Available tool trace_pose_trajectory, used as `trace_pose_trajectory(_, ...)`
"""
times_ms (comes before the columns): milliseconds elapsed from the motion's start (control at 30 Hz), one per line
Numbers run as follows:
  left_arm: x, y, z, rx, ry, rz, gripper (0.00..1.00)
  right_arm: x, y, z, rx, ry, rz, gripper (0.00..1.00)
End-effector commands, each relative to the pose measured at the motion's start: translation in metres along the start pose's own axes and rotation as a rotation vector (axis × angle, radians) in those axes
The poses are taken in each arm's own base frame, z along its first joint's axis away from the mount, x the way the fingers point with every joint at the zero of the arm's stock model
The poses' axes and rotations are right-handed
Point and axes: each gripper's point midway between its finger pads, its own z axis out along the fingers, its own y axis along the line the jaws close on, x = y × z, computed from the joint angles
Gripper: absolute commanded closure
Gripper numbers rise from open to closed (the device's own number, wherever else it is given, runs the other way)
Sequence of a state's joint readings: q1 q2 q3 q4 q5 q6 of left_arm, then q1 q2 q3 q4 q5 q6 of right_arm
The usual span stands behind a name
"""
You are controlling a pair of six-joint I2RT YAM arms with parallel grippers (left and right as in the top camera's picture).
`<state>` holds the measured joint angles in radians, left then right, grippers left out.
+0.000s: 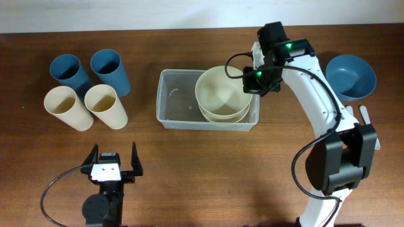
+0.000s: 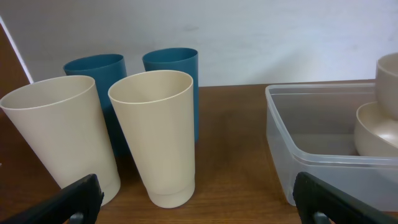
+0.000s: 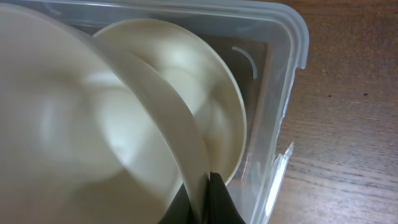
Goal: Pack container
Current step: 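Lower the bowl onto the first bowl, stacking it, and release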
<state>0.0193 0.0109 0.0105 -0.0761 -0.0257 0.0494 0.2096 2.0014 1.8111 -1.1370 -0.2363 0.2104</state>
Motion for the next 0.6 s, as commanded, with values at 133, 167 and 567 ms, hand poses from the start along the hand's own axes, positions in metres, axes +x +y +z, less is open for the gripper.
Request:
trace_pose_trajectory(133,0.001,0.0,0.0,0.002,0.002,0.008,0.0,-0.004,-0.004,0.007,0.012,-0.026,0.002,0.96)
trace_pose_trajectory(167,0.001,0.0,0.0,0.002,0.002,0.008,0.0,-0.004,-0.006,0.008,0.018,-0.025,0.003,0.96)
trace_pose_trajectory(567,0.001,0.0,0.0,0.002,0.002,0.008,0.0,-0.001,-0.011,0.021,0.034,0.005,0.01,0.96)
